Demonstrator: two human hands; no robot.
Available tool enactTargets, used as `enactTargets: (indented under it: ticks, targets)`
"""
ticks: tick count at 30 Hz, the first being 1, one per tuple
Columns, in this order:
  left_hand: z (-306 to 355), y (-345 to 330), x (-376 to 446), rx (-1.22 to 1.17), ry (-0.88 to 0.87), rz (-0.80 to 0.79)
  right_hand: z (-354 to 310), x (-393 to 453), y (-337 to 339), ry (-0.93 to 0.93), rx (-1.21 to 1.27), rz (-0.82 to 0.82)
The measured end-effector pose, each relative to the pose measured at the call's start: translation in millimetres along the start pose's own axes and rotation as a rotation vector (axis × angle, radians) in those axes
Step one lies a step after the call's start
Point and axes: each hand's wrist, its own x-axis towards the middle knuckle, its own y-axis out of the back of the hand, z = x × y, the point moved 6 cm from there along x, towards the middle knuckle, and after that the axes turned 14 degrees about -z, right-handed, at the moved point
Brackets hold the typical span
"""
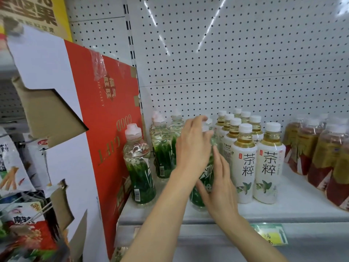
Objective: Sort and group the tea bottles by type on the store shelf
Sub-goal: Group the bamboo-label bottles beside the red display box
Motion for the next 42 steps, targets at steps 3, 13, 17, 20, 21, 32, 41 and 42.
enactTargets:
  ticks: [3,13,17,20,21,32,41,42]
  targets:
    - [3.9,-7.0,7.0,-0.034,-0.031,-0.029,1.3,2.1,-1.0,-0.052,-0.037,0.047]
    - [-63.4,66.8,87.4,0.286,0.275,-0.084,9.3,3.5,-6.7,-0.079,-0.146,0.024]
    - [-90.2,61.3,107.3,0.533,0.472,-0.386,10.3,3.1,-6.3,-0.087,-0.125,0.018]
    - [-95.2,53.3,104.1,0.537,0.477,-0.392,10.7,1.7,-5.6,-0.077,-0.102,0.004]
    - [-93.9,53.1,101.8,0.547,0.468,-0.376,10.5,-0.3,-5.4,-0.080,-0.097,-0.004]
    - [15.4,134.9,34.0,0.162,0.243,-0.342,-48.6,-0.1,8.5,0.116,0.339,-0.170]
    - [-5.7,85.7,-16.2,-0.089,0.199,-0.387,-39.7,-12.5,7.3,-0.074,0.653,-0.278]
    - [-13.7,75.7,-28.3,-0.116,0.200,-0.298,-39.5,-17.2,6.9,-0.106,0.703,-0.275]
